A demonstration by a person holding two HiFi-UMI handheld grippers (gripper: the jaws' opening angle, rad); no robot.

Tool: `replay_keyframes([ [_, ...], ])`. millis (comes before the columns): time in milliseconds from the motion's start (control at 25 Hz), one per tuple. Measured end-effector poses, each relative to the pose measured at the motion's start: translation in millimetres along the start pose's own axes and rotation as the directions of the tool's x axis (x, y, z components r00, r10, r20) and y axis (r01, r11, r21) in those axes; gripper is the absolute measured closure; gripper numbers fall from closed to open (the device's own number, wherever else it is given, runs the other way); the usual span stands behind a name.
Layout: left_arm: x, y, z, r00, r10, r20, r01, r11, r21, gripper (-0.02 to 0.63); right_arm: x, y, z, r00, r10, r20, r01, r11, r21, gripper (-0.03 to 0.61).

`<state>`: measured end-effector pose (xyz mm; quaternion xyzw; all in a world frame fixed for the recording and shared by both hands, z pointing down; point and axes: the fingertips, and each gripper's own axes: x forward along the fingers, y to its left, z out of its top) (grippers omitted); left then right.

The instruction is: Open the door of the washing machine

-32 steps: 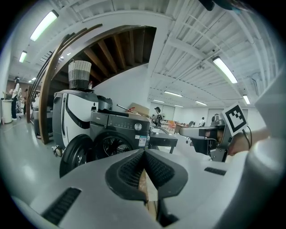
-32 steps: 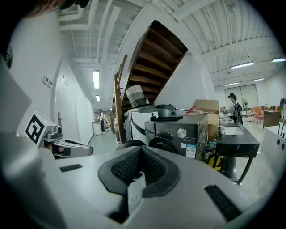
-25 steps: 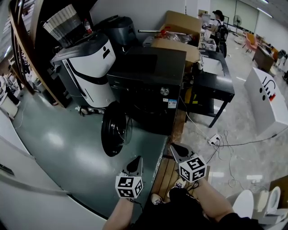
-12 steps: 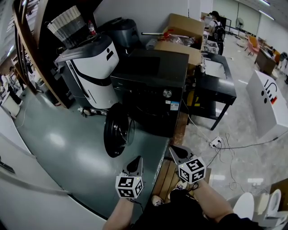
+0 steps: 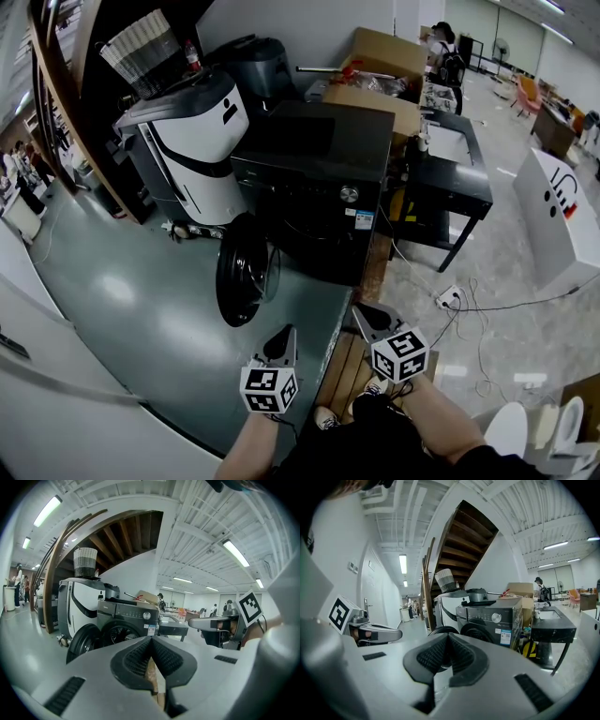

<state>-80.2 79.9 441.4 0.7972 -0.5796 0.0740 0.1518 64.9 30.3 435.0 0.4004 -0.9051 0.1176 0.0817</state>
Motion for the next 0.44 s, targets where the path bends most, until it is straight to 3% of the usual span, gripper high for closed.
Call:
replay_keyframes([
  [440, -0.9, -0.4, -1.4, 1.0, 0.001, 0.006, -0.001, 1.0, -0.006, 0.595, -0.2, 1.1, -0.6, 1.0, 0.001, 0.001, -0.001, 1.0, 0.002, 0.561],
])
